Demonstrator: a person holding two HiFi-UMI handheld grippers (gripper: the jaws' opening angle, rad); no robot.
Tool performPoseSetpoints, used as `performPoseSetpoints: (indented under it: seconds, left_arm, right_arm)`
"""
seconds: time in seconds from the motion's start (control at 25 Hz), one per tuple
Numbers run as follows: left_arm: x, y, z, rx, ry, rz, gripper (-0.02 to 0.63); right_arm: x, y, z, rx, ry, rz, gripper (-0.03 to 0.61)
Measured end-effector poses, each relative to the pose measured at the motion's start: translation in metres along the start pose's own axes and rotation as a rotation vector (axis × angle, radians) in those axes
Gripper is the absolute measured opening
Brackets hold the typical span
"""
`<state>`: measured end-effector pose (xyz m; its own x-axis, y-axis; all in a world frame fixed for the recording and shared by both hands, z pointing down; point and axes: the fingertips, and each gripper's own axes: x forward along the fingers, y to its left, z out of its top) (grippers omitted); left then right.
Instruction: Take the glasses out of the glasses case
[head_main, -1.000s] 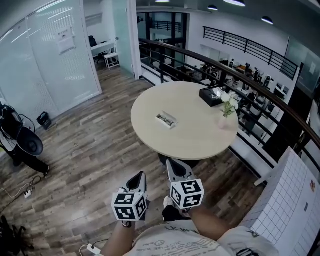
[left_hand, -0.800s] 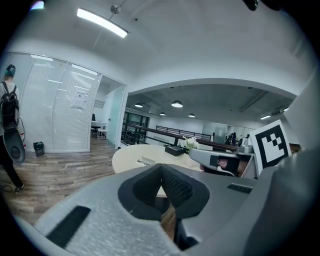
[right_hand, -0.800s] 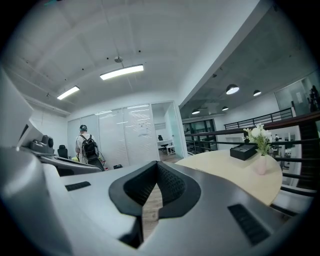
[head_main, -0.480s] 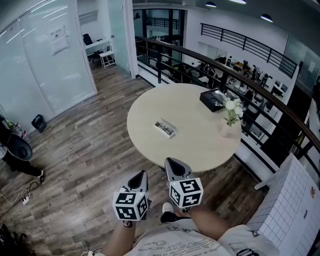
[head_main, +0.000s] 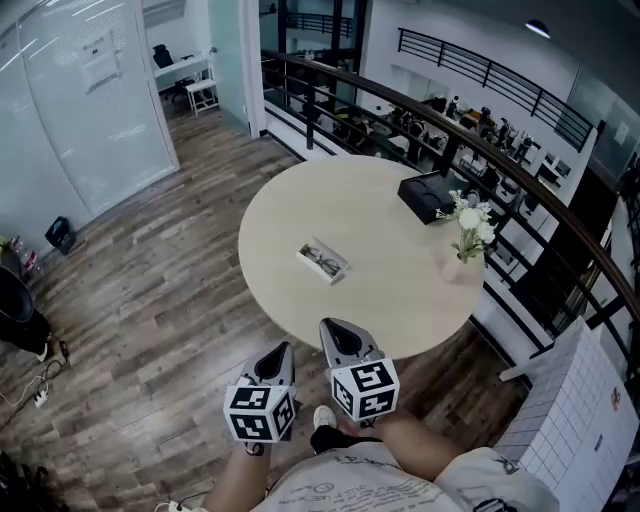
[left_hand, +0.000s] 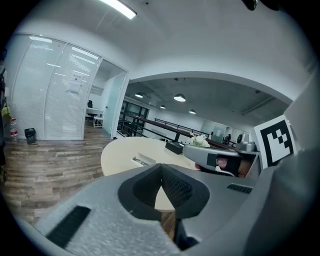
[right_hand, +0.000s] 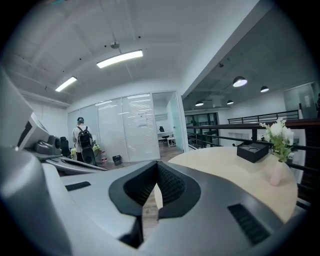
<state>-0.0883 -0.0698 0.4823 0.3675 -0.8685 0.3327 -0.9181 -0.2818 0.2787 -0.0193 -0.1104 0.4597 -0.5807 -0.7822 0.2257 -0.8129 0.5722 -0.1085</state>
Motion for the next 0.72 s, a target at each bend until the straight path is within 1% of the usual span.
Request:
performPoseSetpoints:
  seconds: [0.12, 0.28, 0.48, 0.6, 0.72]
  left_arm:
    - [0.023, 0.01, 0.015, 0.009, 0.002, 0.019, 0.013]
    - [0.057, 0.023, 0.038, 0.027, -0.021, 0.069, 0.013]
    - [0.101, 0.02, 0.058, 0.054, -0.001, 0.047, 0.013]
    - [0.118, 0.019, 0.066, 0.067, 0.004, 0.037, 0.013]
    - [0.129, 0.025, 0.067, 0.063, 0.02, 0.033, 0.012]
  right_arm:
    - [0.025, -0.016, 0.004, -0.001, 0.011, 0.013, 0.015]
    - [0.058, -0.041, 0.013, 0.02, 0.006, 0.028, 0.015]
    - [0.086, -0.074, 0.019, 0.04, 0.012, 0.036, 0.015]
    - [0.102, -0.09, 0.02, 0.043, 0.026, 0.032, 0.015]
    - [0.115, -0.097, 0.021, 0.031, 0.036, 0.03, 0.015]
